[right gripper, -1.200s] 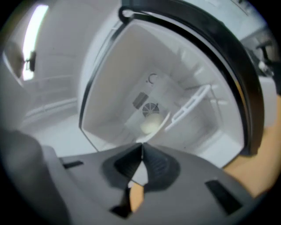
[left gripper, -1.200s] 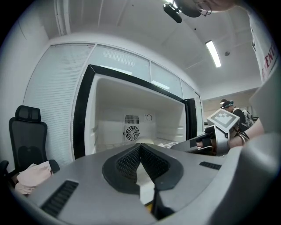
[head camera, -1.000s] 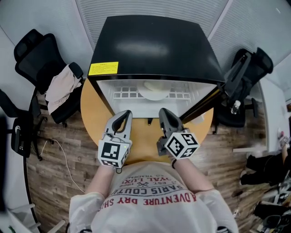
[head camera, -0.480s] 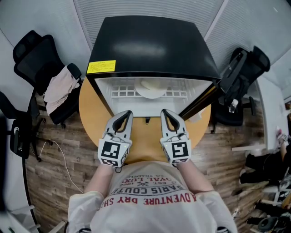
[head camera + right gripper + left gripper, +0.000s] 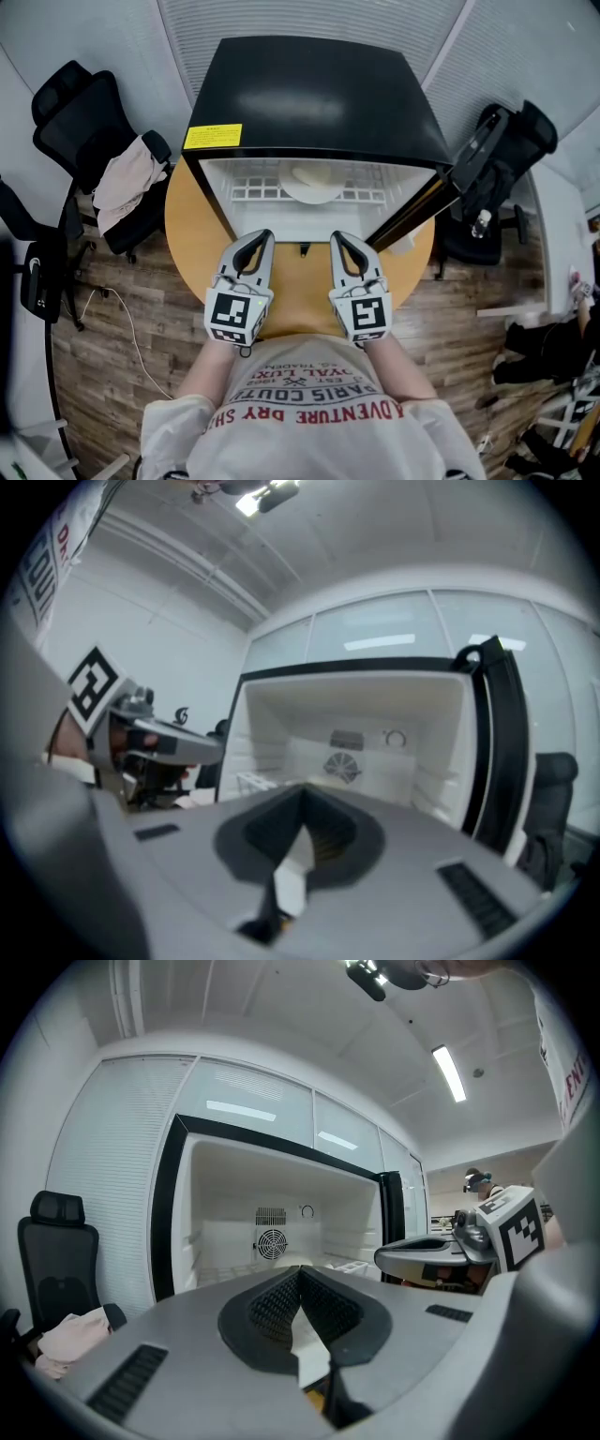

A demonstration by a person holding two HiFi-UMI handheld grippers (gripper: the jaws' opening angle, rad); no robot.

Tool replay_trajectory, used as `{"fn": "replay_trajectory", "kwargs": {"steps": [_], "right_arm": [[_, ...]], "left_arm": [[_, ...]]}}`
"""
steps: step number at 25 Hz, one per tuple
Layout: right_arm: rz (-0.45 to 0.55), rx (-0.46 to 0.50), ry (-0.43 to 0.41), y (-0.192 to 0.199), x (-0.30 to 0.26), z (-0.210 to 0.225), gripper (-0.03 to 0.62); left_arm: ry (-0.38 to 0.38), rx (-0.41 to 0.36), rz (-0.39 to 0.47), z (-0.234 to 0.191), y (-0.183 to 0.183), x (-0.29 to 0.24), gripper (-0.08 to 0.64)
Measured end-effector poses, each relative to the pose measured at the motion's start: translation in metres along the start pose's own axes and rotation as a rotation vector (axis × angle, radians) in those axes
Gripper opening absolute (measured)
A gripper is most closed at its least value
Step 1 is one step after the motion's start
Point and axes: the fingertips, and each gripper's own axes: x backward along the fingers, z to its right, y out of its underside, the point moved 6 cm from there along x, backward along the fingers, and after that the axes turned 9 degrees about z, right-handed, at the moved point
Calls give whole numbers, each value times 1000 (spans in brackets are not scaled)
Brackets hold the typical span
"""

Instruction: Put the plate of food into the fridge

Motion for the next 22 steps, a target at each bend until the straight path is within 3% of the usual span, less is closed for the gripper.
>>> {"fn": "replay_trajectory", "kwargs": {"steps": [10, 22], "right_arm": [[19, 1, -15, -12, -1, -9, 28], [43, -20, -2, -21, 0, -10, 28]], "left_arm": [[-5, -5, -13, 1, 0, 4, 28], [55, -26, -5, 10, -12, 0, 28]]}}
